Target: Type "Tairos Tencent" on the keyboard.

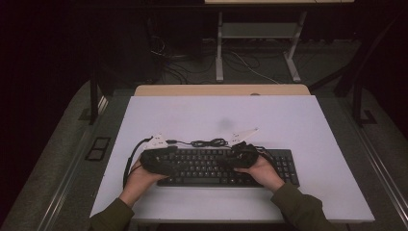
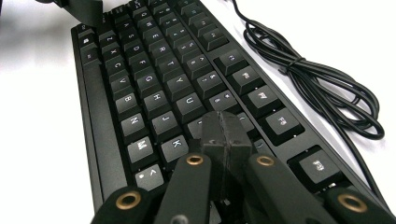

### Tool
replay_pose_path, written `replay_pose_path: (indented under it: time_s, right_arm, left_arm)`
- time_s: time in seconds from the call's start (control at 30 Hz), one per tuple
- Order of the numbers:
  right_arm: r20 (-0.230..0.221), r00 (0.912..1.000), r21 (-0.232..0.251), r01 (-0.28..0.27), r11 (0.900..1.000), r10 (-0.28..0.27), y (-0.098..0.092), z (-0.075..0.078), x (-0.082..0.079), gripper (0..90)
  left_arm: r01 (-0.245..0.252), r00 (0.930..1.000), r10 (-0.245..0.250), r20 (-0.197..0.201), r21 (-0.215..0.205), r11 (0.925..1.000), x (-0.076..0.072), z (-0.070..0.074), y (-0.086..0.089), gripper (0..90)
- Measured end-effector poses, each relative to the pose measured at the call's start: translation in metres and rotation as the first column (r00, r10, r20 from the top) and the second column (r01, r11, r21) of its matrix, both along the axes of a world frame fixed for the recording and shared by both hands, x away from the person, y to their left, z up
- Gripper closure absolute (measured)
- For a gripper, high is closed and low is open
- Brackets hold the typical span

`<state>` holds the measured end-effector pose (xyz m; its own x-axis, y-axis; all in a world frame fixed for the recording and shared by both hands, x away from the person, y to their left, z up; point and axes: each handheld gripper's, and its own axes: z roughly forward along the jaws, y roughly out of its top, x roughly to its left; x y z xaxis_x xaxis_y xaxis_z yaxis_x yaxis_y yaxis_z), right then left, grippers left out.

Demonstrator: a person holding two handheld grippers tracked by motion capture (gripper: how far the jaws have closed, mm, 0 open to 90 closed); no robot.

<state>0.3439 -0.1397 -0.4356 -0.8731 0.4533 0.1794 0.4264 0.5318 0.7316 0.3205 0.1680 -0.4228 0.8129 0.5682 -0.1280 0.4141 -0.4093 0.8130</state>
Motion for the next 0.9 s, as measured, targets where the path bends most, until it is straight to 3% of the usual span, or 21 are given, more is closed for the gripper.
replay_pose_path:
  time_s: [0.57, 0.9]
  right_arm:
    - [0.000, 1.0000, -0.018, 0.001, 1.000, -0.001, 0.0010, -0.0022, -0.0005, 89.2]
    - [0.006, 1.0000, 0.002, 0.003, 1.000, -0.003, -0.0008, 0.0023, -0.0001, 89.1]
  left_arm:
    - [-0.005, 1.0000, 0.005, 0.000, -0.005, 1.0000, 0.0000, -0.0001, 0.0000, 20.3]
    - [-0.006, 1.0000, 0.006, 0.003, -0.003, 1.0000, 0.0001, 0.0005, 0.0004, 20.3]
